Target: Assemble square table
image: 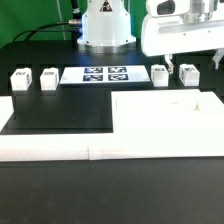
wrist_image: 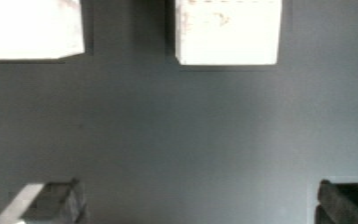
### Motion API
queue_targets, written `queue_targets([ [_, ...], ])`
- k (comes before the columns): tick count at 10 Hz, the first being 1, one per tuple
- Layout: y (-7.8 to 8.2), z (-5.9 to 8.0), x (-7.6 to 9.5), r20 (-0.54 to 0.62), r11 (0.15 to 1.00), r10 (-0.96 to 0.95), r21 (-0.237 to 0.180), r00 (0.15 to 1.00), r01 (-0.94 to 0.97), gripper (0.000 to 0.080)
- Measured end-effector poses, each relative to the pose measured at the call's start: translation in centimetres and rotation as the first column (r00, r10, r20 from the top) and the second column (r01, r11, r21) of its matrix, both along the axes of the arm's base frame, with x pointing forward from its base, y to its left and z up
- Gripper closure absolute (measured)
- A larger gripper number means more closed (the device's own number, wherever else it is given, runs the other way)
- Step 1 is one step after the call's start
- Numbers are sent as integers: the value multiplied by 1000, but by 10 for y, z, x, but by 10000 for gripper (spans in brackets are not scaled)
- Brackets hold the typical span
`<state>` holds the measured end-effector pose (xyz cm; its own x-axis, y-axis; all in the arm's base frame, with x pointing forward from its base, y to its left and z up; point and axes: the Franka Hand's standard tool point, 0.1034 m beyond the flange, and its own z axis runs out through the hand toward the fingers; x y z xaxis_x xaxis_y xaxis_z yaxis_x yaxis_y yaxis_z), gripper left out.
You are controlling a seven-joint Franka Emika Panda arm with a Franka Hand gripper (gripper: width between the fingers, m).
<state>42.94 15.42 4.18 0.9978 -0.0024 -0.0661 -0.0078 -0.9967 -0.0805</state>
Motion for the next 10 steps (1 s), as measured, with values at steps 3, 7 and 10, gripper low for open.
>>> queue_targets([
  [3,10,-5,-15,-249,1000,-5,-24,968,-1,151],
  [7,15,-7,-20,-466,999,-11,-49,885,-14,151],
  [10,12,-9,-32,-675,997,-31,-75,737,-27,151],
])
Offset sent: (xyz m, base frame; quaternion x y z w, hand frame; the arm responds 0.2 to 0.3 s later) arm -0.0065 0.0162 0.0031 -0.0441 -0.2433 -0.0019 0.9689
